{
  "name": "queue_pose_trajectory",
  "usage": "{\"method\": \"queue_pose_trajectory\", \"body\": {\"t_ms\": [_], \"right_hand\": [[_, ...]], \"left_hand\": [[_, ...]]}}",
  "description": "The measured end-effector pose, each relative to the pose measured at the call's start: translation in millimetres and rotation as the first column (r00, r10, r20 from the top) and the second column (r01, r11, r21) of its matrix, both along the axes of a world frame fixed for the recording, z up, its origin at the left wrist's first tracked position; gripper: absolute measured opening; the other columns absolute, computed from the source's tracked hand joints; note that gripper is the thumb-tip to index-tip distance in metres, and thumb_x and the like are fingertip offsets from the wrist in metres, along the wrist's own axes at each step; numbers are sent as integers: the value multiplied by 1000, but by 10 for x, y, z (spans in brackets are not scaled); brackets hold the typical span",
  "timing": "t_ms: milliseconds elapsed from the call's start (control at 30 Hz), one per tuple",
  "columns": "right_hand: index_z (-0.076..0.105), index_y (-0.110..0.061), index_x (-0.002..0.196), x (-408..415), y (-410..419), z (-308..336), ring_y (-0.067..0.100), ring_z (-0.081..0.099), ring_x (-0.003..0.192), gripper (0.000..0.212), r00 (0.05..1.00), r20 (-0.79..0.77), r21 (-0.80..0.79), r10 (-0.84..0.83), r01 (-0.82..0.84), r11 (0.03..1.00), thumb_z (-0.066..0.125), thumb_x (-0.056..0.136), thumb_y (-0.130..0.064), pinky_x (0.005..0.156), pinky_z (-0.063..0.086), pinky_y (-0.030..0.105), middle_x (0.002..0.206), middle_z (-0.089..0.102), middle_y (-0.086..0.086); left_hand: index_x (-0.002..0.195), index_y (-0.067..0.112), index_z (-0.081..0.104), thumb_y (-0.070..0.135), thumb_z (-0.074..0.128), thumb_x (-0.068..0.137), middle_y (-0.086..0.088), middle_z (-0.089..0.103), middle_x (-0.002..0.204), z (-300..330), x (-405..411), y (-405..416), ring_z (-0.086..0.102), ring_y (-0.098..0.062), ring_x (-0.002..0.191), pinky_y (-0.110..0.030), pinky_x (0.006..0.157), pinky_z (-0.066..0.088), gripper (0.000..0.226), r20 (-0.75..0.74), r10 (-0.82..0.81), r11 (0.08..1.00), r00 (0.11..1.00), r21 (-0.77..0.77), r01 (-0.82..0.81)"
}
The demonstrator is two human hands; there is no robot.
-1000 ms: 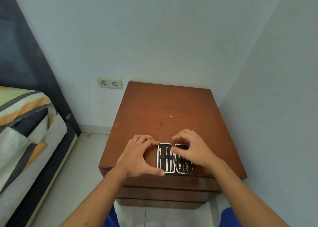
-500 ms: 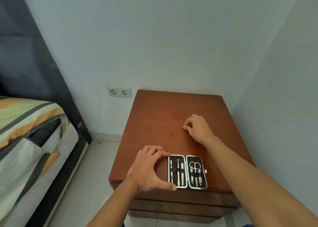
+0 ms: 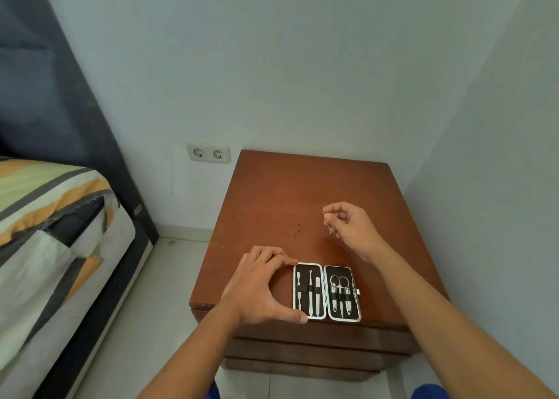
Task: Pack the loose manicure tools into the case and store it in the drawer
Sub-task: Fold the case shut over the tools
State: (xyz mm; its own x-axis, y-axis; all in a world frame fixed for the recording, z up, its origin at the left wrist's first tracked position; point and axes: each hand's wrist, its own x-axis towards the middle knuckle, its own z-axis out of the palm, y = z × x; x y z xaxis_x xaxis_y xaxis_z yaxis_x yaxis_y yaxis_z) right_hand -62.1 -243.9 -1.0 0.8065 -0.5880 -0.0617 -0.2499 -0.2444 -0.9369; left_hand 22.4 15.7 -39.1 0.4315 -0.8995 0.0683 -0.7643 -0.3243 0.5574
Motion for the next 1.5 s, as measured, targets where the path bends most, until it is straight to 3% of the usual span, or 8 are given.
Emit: {"method": "queue_pose_trajectory", "body": {"t_ms": [167, 333, 567, 733, 900, 1033, 1300, 1500], "right_hand": [[70, -5, 121, -251, 209, 48, 10, 62, 68, 24, 989, 136, 228, 49, -79, 970, 65, 99, 0, 63, 53, 22, 85, 72, 6], [69, -3, 114, -357, 410, -53, 15, 63, 67, 20, 993, 80, 280, 86, -105, 954, 73, 95, -3, 65, 54, 24, 87, 75, 13], [70, -4, 109, -384, 510, -136, 10, 61, 62, 18, 995, 5, 202, 96, -95, 975, 77, 93, -8, 63, 52, 22, 83, 77, 8], [73, -14, 103, -312, 547, -161, 8, 66, 66, 20, 991, -73, 29, 111, -110, 994, 84, 88, -20, 64, 54, 26, 86, 80, 6], [74, -25, 93, -291, 557, -248, 3, 69, 75, 18, 986, -122, -121, 115, -130, 984, 89, 82, -27, 79, 61, 30, 84, 78, -4], [75, -26, 92, -308, 569, -237, 11, 73, 82, 17, 980, -129, -172, 152, -173, 970, 88, 83, -23, 84, 62, 30, 87, 78, -4], [75, -26, 94, -335, 561, -171, -4, 60, 63, 17, 962, -207, -316, 176, -236, 919, 88, 83, -28, 64, 46, 12, 82, 76, -8], [79, -30, 100, -402, 575, -215, 3, 54, 73, 23, 968, -202, -420, 149, -223, 880, 90, 80, -31, 70, 42, 14, 91, 67, -12]], "left_hand": [[142, 47, 48, 97, 71, 51, 30, 36, 135, -12, -11, 4, 27, 3, 134, -30, 117, 25, 107, 6, 0, 1000, 1000, -6, 0], [142, 45, 51, 96, 71, 51, 28, 40, 135, -13, -13, 5, 29, 0, 133, -31, 115, 26, 107, 23, 5, 1000, 1000, -4, -5], [141, 45, 52, 97, 70, 50, 27, 41, 136, -30, -7, -9, 30, 0, 132, -31, 114, 27, 107, 28, 9, 1000, 1000, -5, -9], [142, 46, 51, 96, 70, 51, 26, 41, 136, -28, -5, -6, 29, -1, 133, -30, 114, 25, 106, 38, 12, 1000, 999, 2, -12], [143, 45, 50, 97, 69, 52, 26, 40, 137, -23, -3, -3, 28, -1, 134, -30, 113, 26, 107, 41, 9, 1000, 999, 7, -9], [143, 46, 49, 98, 68, 51, 26, 40, 137, -29, -6, 3, 29, -1, 133, -31, 114, 27, 107, 43, 10, 1000, 999, 14, -10], [142, 46, 50, 97, 69, 51, 27, 40, 136, -39, 2, -7, 28, 0, 133, -30, 113, 26, 107, 39, 8, 1000, 999, 8, -8], [141, 47, 49, 96, 71, 52, 27, 41, 134, -31, -2, -5, 29, -1, 132, -30, 113, 27, 104, 45, 3, 1000, 999, -2, -3]]}}
